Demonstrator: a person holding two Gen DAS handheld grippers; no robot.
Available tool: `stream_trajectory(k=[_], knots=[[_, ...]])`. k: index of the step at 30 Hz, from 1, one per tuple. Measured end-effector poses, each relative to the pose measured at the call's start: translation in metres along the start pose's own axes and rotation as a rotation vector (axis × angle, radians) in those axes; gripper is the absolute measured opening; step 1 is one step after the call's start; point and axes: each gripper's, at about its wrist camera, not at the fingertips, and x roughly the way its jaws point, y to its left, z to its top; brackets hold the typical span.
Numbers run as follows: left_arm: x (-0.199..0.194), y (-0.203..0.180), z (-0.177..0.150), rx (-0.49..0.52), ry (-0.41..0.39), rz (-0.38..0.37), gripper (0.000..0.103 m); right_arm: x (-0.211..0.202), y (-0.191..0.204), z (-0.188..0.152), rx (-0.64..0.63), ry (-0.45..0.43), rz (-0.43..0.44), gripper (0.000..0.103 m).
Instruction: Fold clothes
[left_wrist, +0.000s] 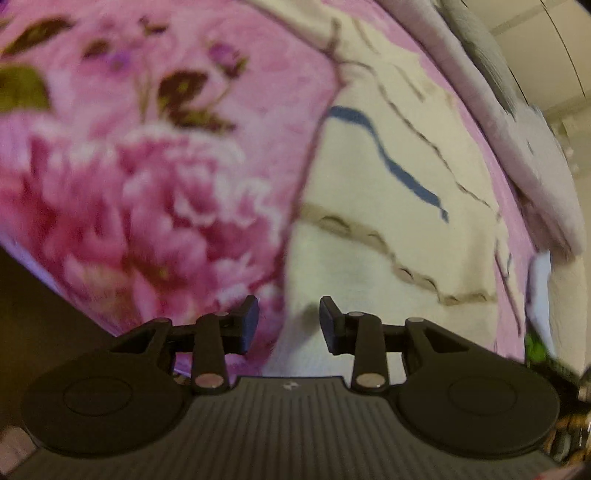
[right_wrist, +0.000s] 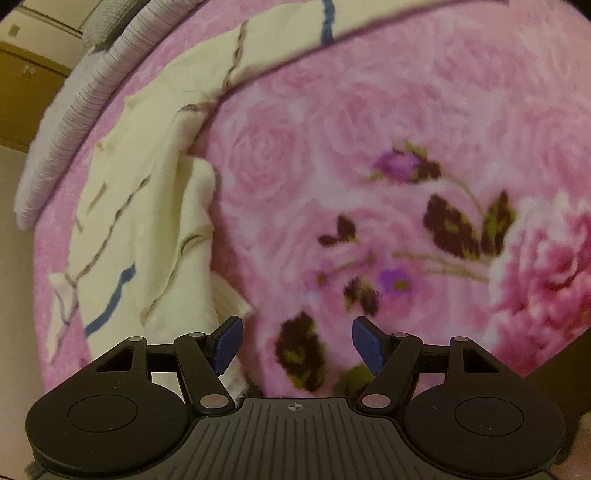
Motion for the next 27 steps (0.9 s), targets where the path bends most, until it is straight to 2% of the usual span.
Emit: stream_trajectory(k=[2,4,5,6,9,12,13,15,16,17,19,22,27], knots=[[0.001,-0.005,-0.003,-0.023,-0.023,-0.039,0.048,0.002,-0.012,-0.001,0.030,0.002,0.049,0.069],[0.006,-0.016,-0.003,0.001,0.004,-0.082,0.007,0.004,-0.021,-0.001,0.060,0.002,0.079,0.069],[0.005,-0.024,-0.003,0.026,0.013,-0.093,0.005,0.005,-0.024,-0.001,0.073,0.005,0.090,0.069],[-0.005,-0.032,0.000,0.070,0.003,-0.098,0.005,0.005,-0.027,-0.001,0.087,0.008,0.102,0.069],[-0.039,-0.065,0.023,0.243,-0.109,-0.101,0.005,0.005,-0.026,-0.001,0.080,0.011,0.120,0.069],[-0.062,-0.062,0.057,0.275,-0.169,-0.028,0.005,0.006,-0.016,-0.001,0.063,-0.021,0.178,0.069],[-0.066,-0.057,0.066,0.280,-0.167,0.005,0.005,0.010,-0.014,-0.002,0.077,-0.016,0.197,0.069],[-0.063,-0.046,0.080,0.291,-0.143,0.057,0.005,0.025,-0.012,-0.005,0.135,-0.013,0.219,0.056],[-0.058,-0.044,0.084,0.291,-0.132,0.069,0.005,0.032,-0.014,-0.008,0.175,-0.006,0.223,0.044],[-0.051,-0.042,0.085,0.290,-0.118,0.077,0.005,0.038,-0.015,-0.010,0.210,-0.005,0.234,0.036],[-0.041,-0.040,0.088,0.289,-0.096,0.083,0.005,0.049,-0.015,-0.015,0.252,-0.003,0.249,0.036],[-0.034,-0.034,0.082,0.277,-0.083,0.078,0.005,0.055,-0.005,-0.021,0.236,-0.022,0.313,0.037],[-0.025,-0.019,0.085,0.240,-0.059,0.061,0.005,0.074,0.008,-0.027,0.223,-0.048,0.295,0.036]])
